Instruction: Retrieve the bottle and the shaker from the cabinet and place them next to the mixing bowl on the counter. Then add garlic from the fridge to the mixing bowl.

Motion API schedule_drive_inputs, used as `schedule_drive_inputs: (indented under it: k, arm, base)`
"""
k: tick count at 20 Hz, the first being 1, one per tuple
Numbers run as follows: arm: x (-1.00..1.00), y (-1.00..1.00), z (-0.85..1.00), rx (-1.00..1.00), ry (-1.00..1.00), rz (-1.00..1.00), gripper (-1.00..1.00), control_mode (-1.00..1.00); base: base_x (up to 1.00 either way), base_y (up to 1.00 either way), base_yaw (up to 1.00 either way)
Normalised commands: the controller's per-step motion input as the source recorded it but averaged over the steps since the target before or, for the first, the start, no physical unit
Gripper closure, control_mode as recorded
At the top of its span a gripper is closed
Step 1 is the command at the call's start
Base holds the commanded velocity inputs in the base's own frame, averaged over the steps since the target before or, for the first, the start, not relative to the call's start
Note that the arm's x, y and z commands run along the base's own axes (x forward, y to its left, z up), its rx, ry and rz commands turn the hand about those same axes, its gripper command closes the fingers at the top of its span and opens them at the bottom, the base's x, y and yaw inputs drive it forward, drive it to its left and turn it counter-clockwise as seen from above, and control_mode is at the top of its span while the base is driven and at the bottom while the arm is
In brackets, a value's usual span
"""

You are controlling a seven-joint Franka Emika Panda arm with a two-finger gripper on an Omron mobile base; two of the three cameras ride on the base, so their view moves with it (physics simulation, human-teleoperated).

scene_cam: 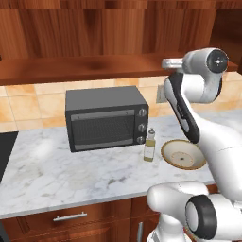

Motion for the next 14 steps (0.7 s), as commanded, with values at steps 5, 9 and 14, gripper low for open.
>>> schedule_drive_inputs:
  k: [5,9,14]
  arm:
    - [-0.93,-0.84,-0.17,0.01,0.00,-0.06,1.00,-1.00]
    - [-0.90,-0.98,-0.16,0.05,0.00,-0.02,1.00,-1.00]
    - [-0.86,-0.99,-0.21,0.06,0.00,0.00,1.00,-1.00]
  base:
    - [0.00,0.00,0.00]
    - [0.00,0.00,0.00]
    - [0.00,0.00,0.00]
